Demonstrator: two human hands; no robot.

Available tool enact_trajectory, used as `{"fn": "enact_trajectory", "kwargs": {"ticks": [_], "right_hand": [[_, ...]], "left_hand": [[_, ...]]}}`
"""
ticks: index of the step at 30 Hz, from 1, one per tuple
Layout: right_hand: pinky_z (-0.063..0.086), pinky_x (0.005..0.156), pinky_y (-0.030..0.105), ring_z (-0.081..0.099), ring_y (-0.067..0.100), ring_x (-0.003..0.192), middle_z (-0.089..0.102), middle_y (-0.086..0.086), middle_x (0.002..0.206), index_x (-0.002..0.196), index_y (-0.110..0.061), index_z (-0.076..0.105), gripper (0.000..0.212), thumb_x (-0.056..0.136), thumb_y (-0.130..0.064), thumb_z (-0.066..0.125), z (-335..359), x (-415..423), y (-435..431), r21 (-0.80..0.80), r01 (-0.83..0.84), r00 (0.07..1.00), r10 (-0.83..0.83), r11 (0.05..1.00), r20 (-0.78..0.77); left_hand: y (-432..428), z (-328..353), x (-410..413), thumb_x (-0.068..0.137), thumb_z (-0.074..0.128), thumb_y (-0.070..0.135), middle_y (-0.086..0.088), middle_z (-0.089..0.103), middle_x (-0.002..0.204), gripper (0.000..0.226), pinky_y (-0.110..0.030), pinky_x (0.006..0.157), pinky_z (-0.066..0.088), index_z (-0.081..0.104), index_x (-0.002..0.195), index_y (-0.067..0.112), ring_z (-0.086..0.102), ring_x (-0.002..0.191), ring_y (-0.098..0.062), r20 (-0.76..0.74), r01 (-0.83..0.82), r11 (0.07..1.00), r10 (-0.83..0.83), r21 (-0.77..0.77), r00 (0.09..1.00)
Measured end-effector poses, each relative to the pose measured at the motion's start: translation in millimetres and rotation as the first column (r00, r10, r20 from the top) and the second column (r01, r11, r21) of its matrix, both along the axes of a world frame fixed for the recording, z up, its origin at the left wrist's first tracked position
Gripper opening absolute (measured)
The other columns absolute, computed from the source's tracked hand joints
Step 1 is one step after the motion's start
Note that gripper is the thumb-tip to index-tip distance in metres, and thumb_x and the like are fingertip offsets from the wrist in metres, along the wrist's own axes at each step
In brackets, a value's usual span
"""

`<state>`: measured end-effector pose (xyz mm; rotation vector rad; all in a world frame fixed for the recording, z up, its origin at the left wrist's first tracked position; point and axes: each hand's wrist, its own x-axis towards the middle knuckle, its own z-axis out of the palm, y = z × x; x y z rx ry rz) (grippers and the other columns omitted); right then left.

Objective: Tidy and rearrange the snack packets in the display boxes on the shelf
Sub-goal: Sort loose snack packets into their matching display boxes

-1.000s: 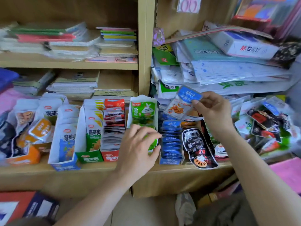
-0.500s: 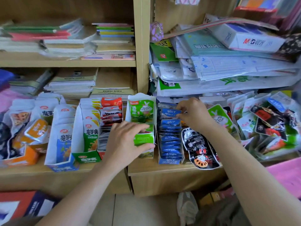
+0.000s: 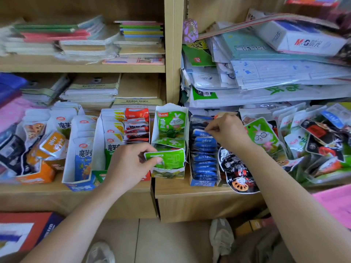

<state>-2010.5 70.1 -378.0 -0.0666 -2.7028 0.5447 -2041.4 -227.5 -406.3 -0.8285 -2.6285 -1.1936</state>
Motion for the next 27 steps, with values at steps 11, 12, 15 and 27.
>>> {"fn": "enact_trajectory", "kwargs": {"ticks": [11,12,15,27], "right_hand": [[0.055,0.07,0.025,0.064,0.005,0.074,0.071,-0.008,0.082,0.087,-0.017,0.075,0.01,0.082,-0.009,0.071,-18,58,-64,-0.156,-0.217,0.964,0.187,0.964,-0.188],[0.055,0.071,0.029,0.064,0.008,0.076,0.071,-0.006,0.083,0.087,-0.016,0.075,0.009,0.082,-0.009,0.071,-26,62,-69,-0.125,-0.229,0.961,0.204,0.965,-0.188],[0.051,0.086,0.028,0.062,0.017,0.095,0.071,0.0,0.103,0.107,-0.011,0.072,0.026,0.081,-0.01,0.073,-49,70,-78,0.013,-0.312,0.946,0.312,0.95,-0.088],[0.045,0.085,0.036,0.054,0.019,0.115,0.065,-0.006,0.118,0.121,-0.018,0.065,0.04,0.082,-0.023,0.07,-68,75,-75,0.244,-0.316,0.948,0.316,0.917,0.044]], "left_hand": [[12,6,-25,0.077,0.08,0.05,0.009,0.063,0.056,0.024,-0.028,0.056,0.049,0.072,0.09,0.032,0.062,0.057,-0.008,-0.101,-0.013,0.987,-0.003,-0.161,0.995],[15,5,-28,0.078,0.079,0.051,0.008,0.065,0.058,0.024,-0.028,0.054,0.048,0.071,0.09,0.032,0.063,0.058,-0.01,-0.138,-0.029,0.986,0.007,-0.163,0.99],[23,3,-36,0.078,0.077,0.056,0.008,0.065,0.059,0.03,-0.024,0.051,0.037,0.072,0.095,0.031,0.063,0.059,-0.014,-0.299,-0.122,0.976,0.064,-0.181,0.952],[60,8,-66,0.076,0.082,0.05,0.001,0.07,0.095,0.044,-0.033,0.064,0.042,0.071,0.106,0.02,0.066,0.084,-0.026,-0.49,-0.321,0.941,0.229,-0.11,0.841]]}}
